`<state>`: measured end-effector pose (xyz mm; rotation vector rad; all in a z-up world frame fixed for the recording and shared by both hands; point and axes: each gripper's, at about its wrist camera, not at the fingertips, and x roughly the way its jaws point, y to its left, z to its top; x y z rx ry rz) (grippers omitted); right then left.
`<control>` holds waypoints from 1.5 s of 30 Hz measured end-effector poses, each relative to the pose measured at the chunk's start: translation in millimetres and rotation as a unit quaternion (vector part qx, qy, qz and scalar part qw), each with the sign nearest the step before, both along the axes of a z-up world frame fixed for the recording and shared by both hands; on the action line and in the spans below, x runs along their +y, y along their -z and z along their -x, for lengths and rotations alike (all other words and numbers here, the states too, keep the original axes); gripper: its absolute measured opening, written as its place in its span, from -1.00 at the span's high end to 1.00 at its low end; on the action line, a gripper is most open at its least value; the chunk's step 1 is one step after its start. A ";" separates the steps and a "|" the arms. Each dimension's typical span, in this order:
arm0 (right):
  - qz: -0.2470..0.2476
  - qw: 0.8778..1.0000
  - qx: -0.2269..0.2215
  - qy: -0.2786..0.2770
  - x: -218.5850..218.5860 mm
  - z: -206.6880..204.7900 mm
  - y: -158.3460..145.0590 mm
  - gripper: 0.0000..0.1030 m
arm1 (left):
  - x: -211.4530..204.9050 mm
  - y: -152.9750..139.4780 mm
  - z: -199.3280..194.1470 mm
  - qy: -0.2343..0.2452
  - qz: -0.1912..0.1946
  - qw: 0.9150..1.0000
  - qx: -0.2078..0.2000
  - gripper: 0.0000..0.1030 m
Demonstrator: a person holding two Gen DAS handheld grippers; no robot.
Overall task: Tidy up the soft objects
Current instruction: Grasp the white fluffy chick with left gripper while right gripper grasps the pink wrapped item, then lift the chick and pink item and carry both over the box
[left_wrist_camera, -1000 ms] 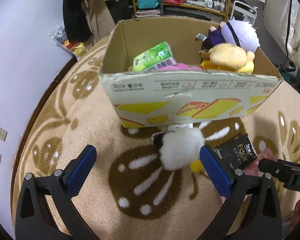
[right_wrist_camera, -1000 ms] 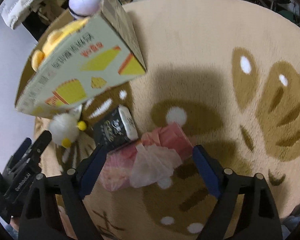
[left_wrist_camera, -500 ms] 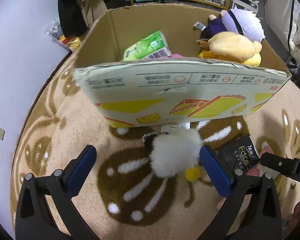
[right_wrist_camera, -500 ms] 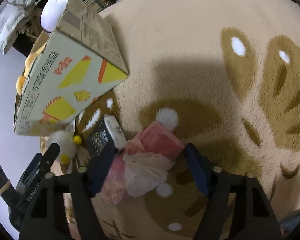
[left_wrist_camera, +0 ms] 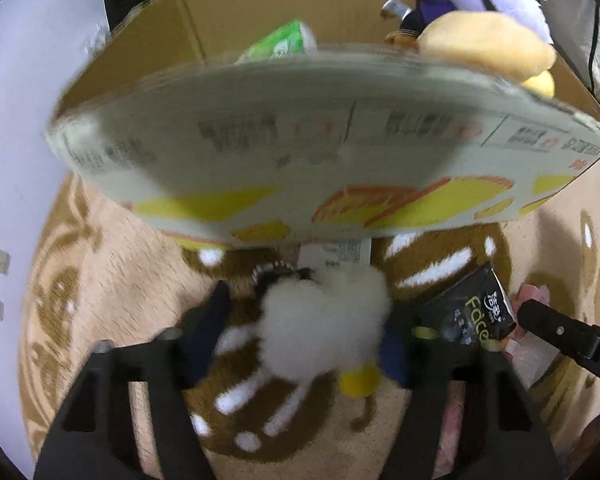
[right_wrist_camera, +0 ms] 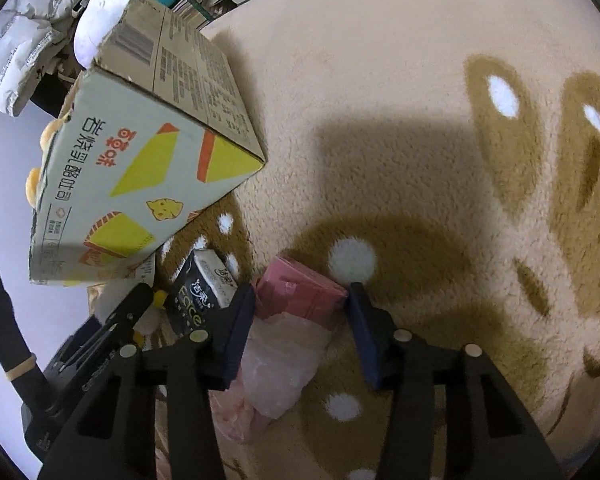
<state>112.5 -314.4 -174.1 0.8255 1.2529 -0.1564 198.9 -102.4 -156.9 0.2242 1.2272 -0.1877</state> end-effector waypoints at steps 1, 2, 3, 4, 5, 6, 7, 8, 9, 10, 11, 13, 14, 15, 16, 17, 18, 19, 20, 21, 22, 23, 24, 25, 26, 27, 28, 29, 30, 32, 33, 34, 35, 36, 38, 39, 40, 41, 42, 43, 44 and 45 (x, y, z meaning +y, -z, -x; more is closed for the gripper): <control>0.003 1.000 0.000 -0.003 1.3 -1.4 0.4 -0.03 | 2.2 2.2 0.0 -0.007 0.009 1.000 0.006 0.07; 0.007 1.000 -0.001 -0.006 3.6 -3.0 0.6 -0.03 | 4.9 2.2 0.8 -0.012 0.012 1.000 0.002 0.16; 0.014 1.000 -0.003 -0.010 6.7 -4.7 0.1 0.01 | 7.1 1.4 2.3 -0.014 0.017 1.000 -0.002 0.19; 0.021 1.000 -0.006 -0.014 9.0 -9.1 0.8 0.04 | 9.0 0.7 3.9 -0.013 0.022 1.000 -0.004 0.20; 0.028 0.999 -0.009 -0.018 12.1 -9.8 -0.9 0.07 | 10.4 0.0 5.4 -0.013 0.024 1.000 -0.005 0.22; 0.033 0.999 -0.013 -0.020 14.9 -10.8 -2.9 0.14 | 11.7 -0.8 7.7 -0.012 0.024 1.000 -0.006 0.26; 0.037 0.999 -0.017 -0.021 16.1 -11.5 -4.7 0.21 | 13.0 -1.5 9.7 -0.011 0.024 1.000 -0.006 0.26; 0.041 0.999 -0.022 -0.020 16.5 -11.7 -7.6 0.28 | 15.2 -2.9 12.7 -0.009 0.026 1.000 -0.008 0.26; 0.046 0.998 -0.029 -0.018 15.9 -9.6 -11.2 0.39 | 17.4 -4.2 15.5 -0.007 0.027 1.000 -0.011 0.27; 0.047 0.998 -0.038 -0.015 15.3 -9.5 -14.9 0.48 | 19.7 -5.7 19.5 -0.007 0.028 0.999 -0.014 0.28; 0.047 0.998 -0.044 -0.013 14.4 -9.0 -17.3 0.49 | 23.1 -6.8 22.5 -0.009 0.030 0.999 -0.016 0.28; 0.045 0.997 -0.057 -0.007 13.0 -11.1 -21.8 0.54 | 28.9 -8.2 27.1 -0.013 0.035 0.999 -0.015 0.29; 0.046 0.997 -0.063 -0.005 13.1 -11.2 -24.8 0.55 | 32.5 -9.5 30.7 -0.016 0.034 0.999 -0.017 0.29; 0.049 0.997 -0.067 -0.005 13.4 -11.4 -27.9 0.57 | 35.6 -10.1 33.4 -0.017 0.031 0.999 -0.019 0.29; 0.050 0.996 -0.072 -0.005 13.5 -11.5 -30.2 0.58 | 38.5 -10.8 36.7 -0.017 0.027 0.999 -0.021 0.29; 0.050 0.996 -0.078 -0.005 14.1 -11.5 -33.3 0.59 | 41.9 -12.6 41.0 -0.017 0.023 0.999 -0.026 0.29; 0.052 0.995 -0.085 -0.006 14.7 -11.5 -36.8 0.60 | 44.5 -14.7 44.6 -0.016 0.020 0.999 -0.031 0.29; 0.054 0.994 -0.090 -0.007 14.4 -10.9 -38.4 0.61 | 46.2 -16.4 47.5 -0.015 0.017 0.999 -0.034 0.29; 0.057 0.994 -0.096 -0.009 14.0 -9.8 -41.9 0.61 | 50.3 -19.2 51.0 -0.013 0.013 0.999 -0.040 0.29; 0.062 0.993 -0.103 -0.011 12.5 -8.8 -45.8 0.62 | 51.7 -22.0 55.5 -0.012 0.009 0.999 -0.046 0.29; 0.066 0.992 -0.109 -0.012 13.7 -9.2 -50.0 0.62 | 54.8 -24.8 57.3 -0.010 0.005 0.999 -0.051 0.29; 0.069 0.991 -0.116 -0.016 15.1 -8.9 -54.8 0.63 | 56.7 -29.0 59.7 -0.009 0.002 0.998 -0.058 0.29; 0.072 0.989 -0.125 -0.019 17.8 -9.2 -60.8 0.64 | 56.7 -33.6 65.0 -0.008 0.002 0.998 -0.064 0.29; 0.074 0.988 -0.132 -0.020 18.2 -6.7 -66.6 0.65 | 57.5 -37.6 66.2 -0.008 0.003 0.998 -0.068 0.29; 0.074 0.987 -0.141 -0.021 18.3 -7.9 -71.5 0.65 | 59.2 -45.2 60.8 -0.008 0.005 0.997 -0.072 0.29; 0.074 0.986 -0.149 -0.021 19.9 -7.8 -76.2 0.66 | 58.8 -49.4 63.2 -0.007 0.006 0.997 -0.076 0.29; 0.072 0.985 -0.158 -0.020 19.3 -6.6 -82.9 0.67 | 60.8 -53.3 65.1 -0.006 0.008 0.997 -0.082 0.29; 0.072 0.983 -0.166 -0.020 19.1 -4.4 -89.0 0.67 | 59.6 -60.2 68.9 -0.004 0.012 0.996 -0.088 0.29; 0.075 0.982 -0.175 -0.020 18.3 -2.0 -95.9 0.67 | 58.5 -66.2 69.5 -0.003 0.015 0.996 -0.093 0.29; 0.081 0.978 -0.192 -0.018 19.3 3.6 -108.2 0.68 | 62.6 -75.3 71.0 -0.003 0.021 0.994 -0.103 0.29; 0.085 0.976 -0.199 -0.017 17.7 5.9 -114.6 0.68 | 64.4 -78.8 71.4 -0.004 0.023 0.994 -0.107 0.29; 0.088 0.974 -0.208 -0.015 16.4 7.7 -121.9 0.68 | 65.6 -82.6 69.8 -0.005 0.026 0.993 -0.112 0.29; 0.089 0.972 -0.216 -0.013 13.9 8.4 -127.4 0.68 | 67.1 -87.3 69.5 -0.006 0.028 0.993 -0.117 0.29; 0.089 0.970 -0.225 -0.011 12.7 9.7 -134.7 0.68 | 68.2 -91.7 69.1 -0.006 0.027 0.992 -0.123 0.29; 0.087 0.967 -0.241 -0.007 10.5 15.5 -147.3 0.68 | 70.9 -100.3 67.3 -0.005 0.023 0.990 -0.136 0.29; 0.088 0.965 -0.249 -0.005 9.5 15.8 -154.5 0.68 | 72.0 -104.1 65.3 -0.003 0.022 0.990 -0.143 0.29; 0.088 0.963 -0.254 -0.005 9.0 15.9 -159.9 0.68 | 72.5 -109.5 63.7 -0.001 0.020 0.988 -0.151 0.29; 0.089 0.961 -0.261 -0.005 7.4 15.1 -166.8 0.68 | 72.9 -115.5 61.1 0.000 0.017 0.987 -0.160 0.29; 0.089 0.959 -0.270 -0.006 6.7 13.1 -175.1 0.68 | 73.2 -120.0 57.5 0.002 0.015 0.986 -0.168 0.29; 0.089 0.957 -0.276 -0.007 6.7 10.7 -181.2 0.68 | 72.2 -127.2 53.9 0.005 0.013 0.984 -0.177 0.29; 0.089 0.955 -0.281 -0.008 7.4 8.8 -186.7 0.68 | 71.5 -132.7 51.3 0.007 0.013 0.983 -0.184 0.29; 0.089 0.953 -0.289 -0.010 9.5 5.2 -193.5 0.68 | 70.6 -139.7 49.0 0.010 0.012 0.981 -0.192 0.29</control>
